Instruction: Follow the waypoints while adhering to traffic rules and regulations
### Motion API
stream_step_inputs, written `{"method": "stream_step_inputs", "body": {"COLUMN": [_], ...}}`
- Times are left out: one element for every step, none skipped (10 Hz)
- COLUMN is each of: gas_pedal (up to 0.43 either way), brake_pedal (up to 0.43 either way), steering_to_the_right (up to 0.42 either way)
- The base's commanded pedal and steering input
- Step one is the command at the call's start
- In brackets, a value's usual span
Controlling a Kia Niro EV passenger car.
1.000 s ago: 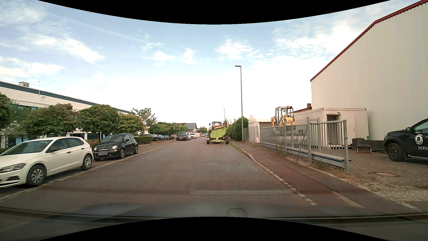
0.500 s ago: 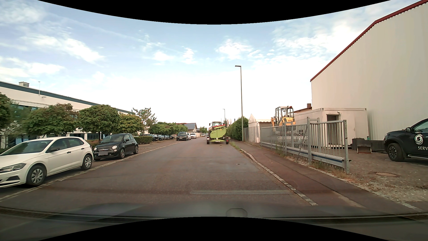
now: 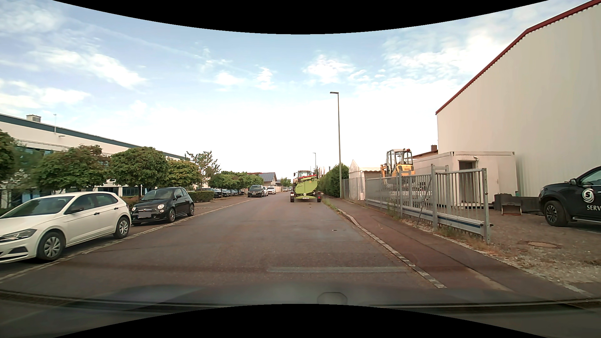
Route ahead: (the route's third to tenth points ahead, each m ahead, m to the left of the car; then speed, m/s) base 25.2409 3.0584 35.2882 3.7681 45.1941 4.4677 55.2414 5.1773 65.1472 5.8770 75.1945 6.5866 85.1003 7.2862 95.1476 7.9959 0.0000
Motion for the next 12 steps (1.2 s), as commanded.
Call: {"method": "stream_step_inputs", "body": {"gas_pedal": [0.0, 0.0, 0.0, 0.0, 0.0, 0.0, 0.0, 0.0, 0.0, 0.0, 0.0, 0.0], "brake_pedal": [0.293, 0.287, 0.293, 0.293, 0.287, 0.293, 0.293, 0.293, 0.293, 0.293, 0.293, 0.287], "steering_to_the_right": [-0.005, -0.005, -0.005, -0.005, -0.005, -0.005, -0.004, -0.005, -0.005, -0.005, -0.005, -0.005]}}
